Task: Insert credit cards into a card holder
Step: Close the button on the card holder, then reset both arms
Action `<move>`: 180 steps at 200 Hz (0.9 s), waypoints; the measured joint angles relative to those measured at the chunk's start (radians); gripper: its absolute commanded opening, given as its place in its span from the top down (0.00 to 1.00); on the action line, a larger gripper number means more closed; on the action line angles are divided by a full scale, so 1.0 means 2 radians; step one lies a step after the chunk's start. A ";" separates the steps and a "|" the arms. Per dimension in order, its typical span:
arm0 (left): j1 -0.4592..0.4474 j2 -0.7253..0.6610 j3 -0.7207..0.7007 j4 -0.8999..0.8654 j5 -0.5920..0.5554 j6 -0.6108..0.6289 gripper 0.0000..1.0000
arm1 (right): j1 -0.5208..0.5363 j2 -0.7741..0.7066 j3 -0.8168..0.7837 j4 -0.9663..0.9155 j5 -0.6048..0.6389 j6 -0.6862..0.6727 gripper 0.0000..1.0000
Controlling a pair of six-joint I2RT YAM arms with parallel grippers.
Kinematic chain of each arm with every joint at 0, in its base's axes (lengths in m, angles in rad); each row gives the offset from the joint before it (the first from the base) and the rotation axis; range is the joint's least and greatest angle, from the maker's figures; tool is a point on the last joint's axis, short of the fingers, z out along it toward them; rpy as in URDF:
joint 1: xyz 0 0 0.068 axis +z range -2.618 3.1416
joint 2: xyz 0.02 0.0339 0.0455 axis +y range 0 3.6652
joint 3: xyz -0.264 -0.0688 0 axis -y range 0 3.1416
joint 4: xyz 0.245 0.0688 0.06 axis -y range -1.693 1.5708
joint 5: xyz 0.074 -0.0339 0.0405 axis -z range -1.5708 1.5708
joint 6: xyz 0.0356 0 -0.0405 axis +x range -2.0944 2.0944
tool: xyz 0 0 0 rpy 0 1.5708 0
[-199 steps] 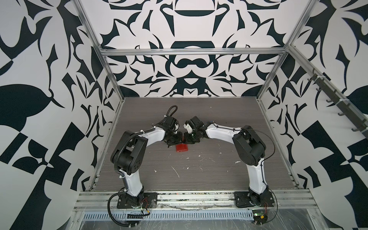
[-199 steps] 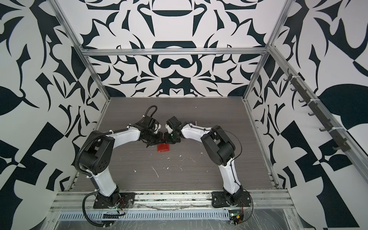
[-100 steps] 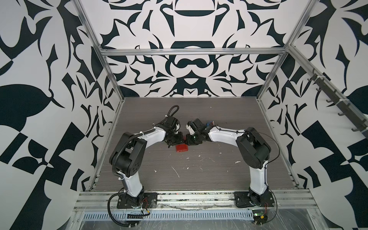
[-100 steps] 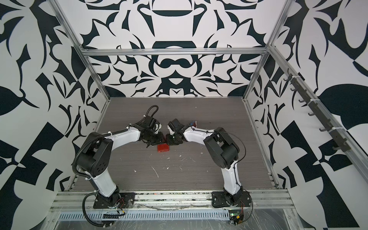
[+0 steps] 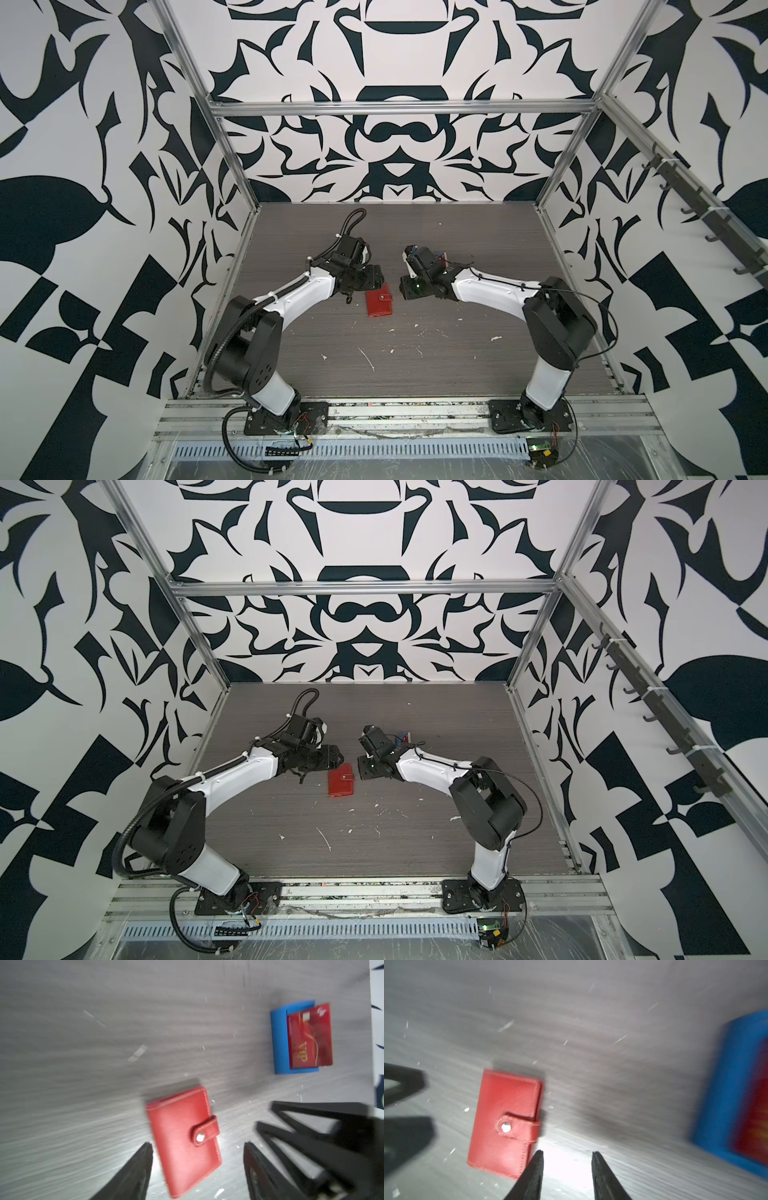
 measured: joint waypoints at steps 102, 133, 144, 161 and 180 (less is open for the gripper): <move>0.005 -0.105 -0.052 0.020 -0.326 0.068 0.10 | -0.007 -0.172 -0.109 0.019 0.342 -0.079 0.53; 0.019 -0.105 -0.064 0.050 -0.412 0.094 0.09 | -0.026 -0.173 -0.120 0.031 0.428 -0.107 0.51; 0.026 -0.103 -0.071 0.067 -0.435 0.107 0.08 | -0.042 -0.173 -0.128 0.040 0.445 -0.120 0.51; 0.039 -0.099 -0.083 0.096 -0.461 0.126 0.08 | -0.078 -0.174 -0.142 0.054 0.459 -0.136 0.50; 0.058 -0.093 -0.095 0.123 -0.477 0.146 0.07 | -0.121 -0.180 -0.164 0.076 0.459 -0.151 0.47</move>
